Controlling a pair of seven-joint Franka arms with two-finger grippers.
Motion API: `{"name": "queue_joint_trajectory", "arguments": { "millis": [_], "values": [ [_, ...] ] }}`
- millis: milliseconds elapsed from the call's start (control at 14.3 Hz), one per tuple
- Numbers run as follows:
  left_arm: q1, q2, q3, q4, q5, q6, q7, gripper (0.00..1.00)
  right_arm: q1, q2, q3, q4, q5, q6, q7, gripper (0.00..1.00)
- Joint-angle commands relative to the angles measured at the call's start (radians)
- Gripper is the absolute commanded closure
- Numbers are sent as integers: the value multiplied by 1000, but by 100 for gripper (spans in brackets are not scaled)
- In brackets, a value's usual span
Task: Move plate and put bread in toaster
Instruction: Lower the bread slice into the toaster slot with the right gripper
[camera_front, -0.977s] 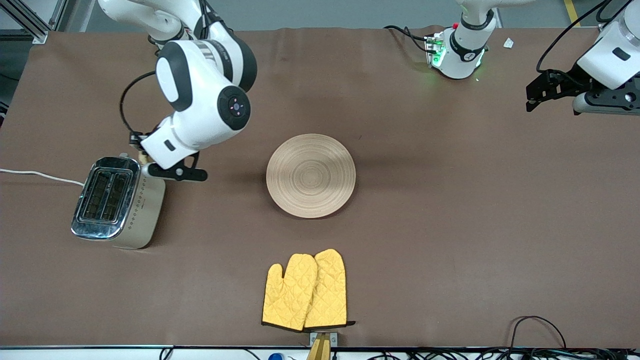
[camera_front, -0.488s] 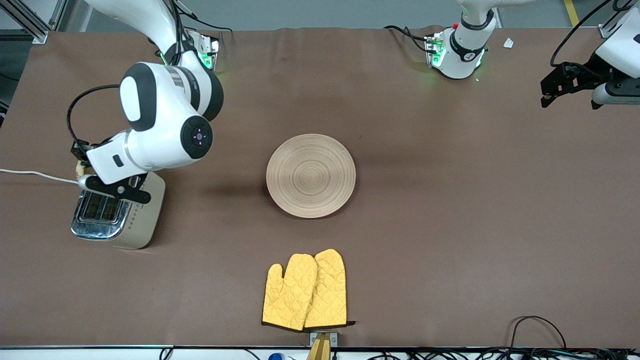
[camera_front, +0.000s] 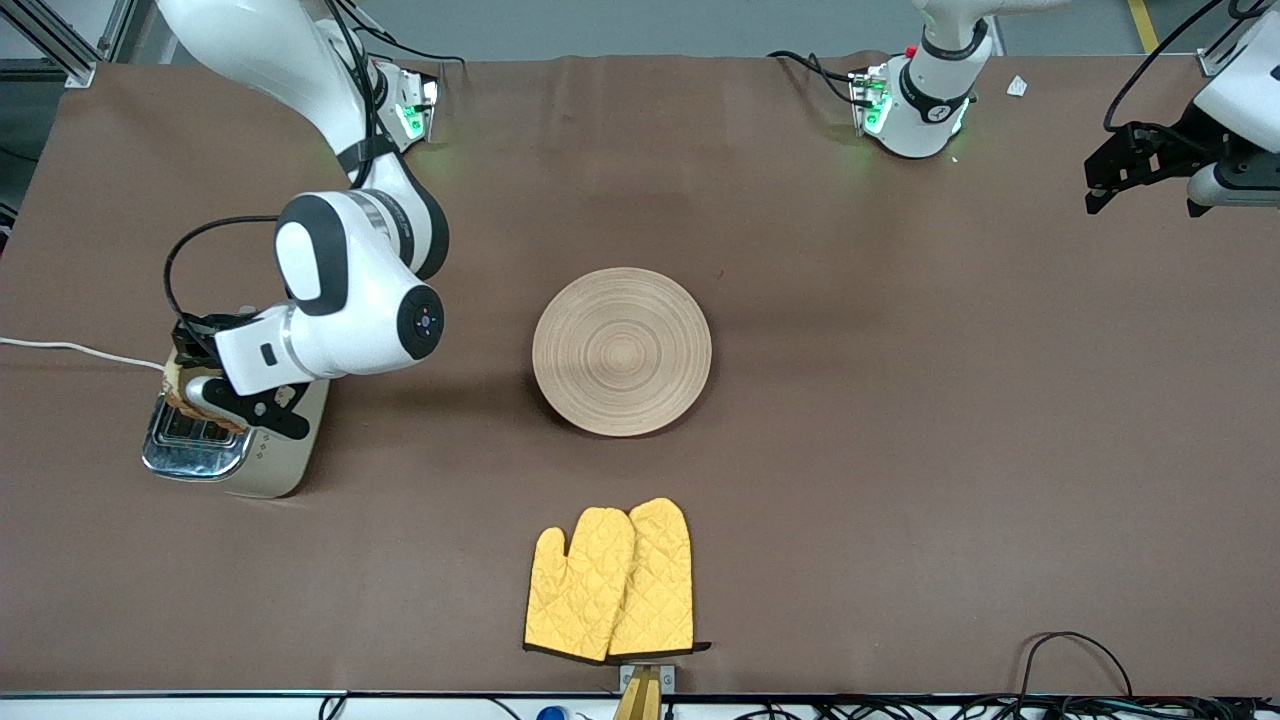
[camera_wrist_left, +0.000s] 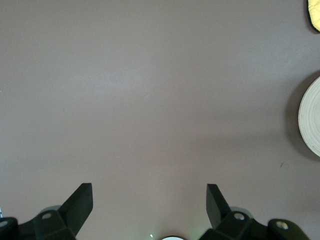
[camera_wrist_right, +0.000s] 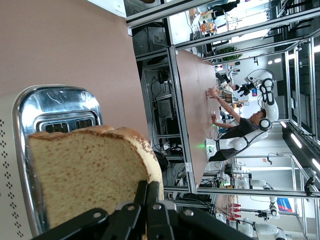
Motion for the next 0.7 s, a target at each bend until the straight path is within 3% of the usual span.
{"name": "queue_joint_trajectory", "arguments": {
  "millis": [0, 628],
  "values": [
    [1, 11, -5, 28, 16, -26, 7, 0, -45, -23, 13, -28, -31, 31, 23, 100],
    [3, 13, -5, 28, 14, -28, 10, 0, -79, -12, 13, -50, -37, 46, 40, 98]
  ]
}}
